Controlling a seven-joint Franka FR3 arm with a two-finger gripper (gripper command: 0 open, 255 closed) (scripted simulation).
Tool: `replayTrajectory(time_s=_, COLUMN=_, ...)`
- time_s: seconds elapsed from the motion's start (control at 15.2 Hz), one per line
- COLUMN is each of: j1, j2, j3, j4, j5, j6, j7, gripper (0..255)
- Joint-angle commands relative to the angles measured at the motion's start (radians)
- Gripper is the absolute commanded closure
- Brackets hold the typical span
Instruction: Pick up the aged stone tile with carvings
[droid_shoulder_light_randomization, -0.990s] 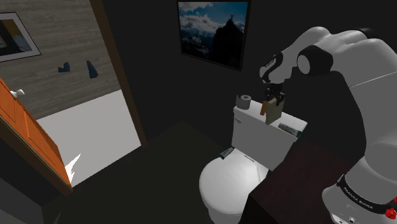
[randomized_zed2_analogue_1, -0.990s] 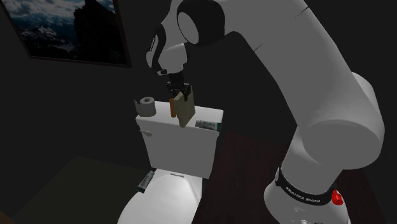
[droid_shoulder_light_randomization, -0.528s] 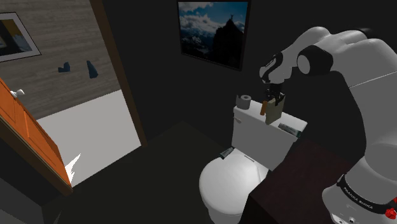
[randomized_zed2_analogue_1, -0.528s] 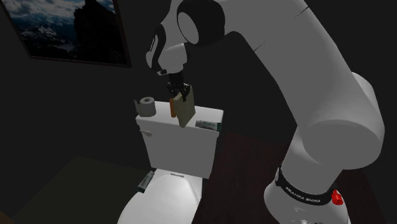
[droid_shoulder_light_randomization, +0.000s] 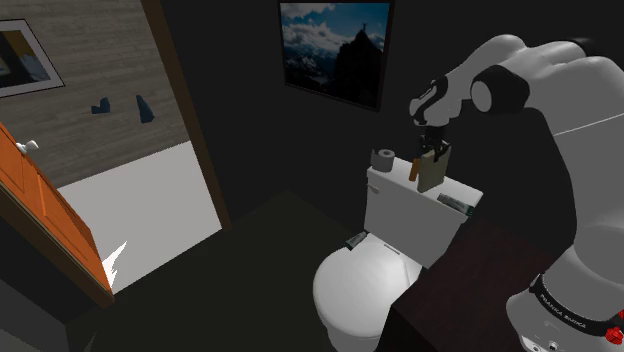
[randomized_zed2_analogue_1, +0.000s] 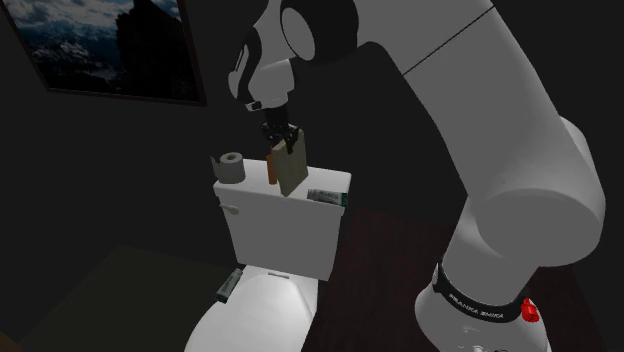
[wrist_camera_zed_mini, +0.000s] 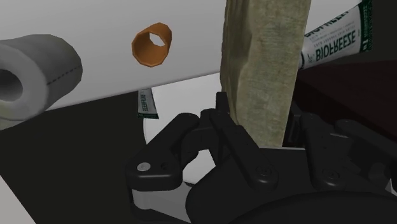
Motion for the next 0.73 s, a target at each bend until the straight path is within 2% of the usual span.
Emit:
replayTrajectory(time_s=0.0, j1=0.004, j2=-0.016, j3=-0.006, j4=0.004, j5=-0.006, j6=-0.018, j7=0.003, gripper=255)
replayTrajectory(time_s=0.66, j1=0.019, j2=-0.082, j3=-0.03, j4=0.01, j5=-0.033, j6=-0.087, j7=0.011, gripper=255)
